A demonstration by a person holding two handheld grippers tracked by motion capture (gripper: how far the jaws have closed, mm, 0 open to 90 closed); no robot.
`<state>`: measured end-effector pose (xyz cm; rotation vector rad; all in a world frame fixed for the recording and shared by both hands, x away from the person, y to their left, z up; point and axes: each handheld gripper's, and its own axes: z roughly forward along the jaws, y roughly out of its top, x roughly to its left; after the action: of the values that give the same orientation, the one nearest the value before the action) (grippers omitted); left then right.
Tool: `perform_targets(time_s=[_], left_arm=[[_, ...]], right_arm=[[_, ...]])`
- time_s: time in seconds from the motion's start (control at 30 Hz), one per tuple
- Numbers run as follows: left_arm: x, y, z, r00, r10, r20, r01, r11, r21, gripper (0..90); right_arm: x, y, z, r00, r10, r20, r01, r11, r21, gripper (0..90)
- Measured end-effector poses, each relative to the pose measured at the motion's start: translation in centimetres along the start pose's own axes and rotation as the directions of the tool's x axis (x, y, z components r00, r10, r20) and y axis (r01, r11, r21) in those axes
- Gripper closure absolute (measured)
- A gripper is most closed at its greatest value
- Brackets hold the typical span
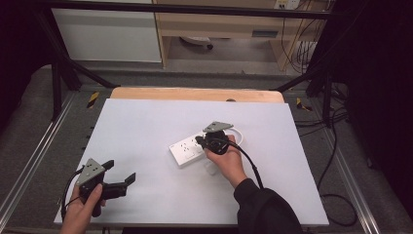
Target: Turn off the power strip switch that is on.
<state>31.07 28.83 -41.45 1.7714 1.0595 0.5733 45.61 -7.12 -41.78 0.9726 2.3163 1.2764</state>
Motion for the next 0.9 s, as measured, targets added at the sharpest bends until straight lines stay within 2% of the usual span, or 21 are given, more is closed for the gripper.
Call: perform_targets(time_s=[0.63,0.9], left_arm=[[0.0,0.0,0.0,1.0000,0.000,0.001,0.000,1.0000,0.001,5.3],[0.0,0.0,0.0,1.0000,0.002,0.002,-0.002,1.0000,0.001,5.3]], right_arm=[[0.1,-0.7,0.6,1.0000,0.006,-0.004,-0.006,1.000,0.013,90.0],[0.3,-1.1,0.9,1.0000,0.003,-0.009,-0.003,0.999,0.036,90.0]])
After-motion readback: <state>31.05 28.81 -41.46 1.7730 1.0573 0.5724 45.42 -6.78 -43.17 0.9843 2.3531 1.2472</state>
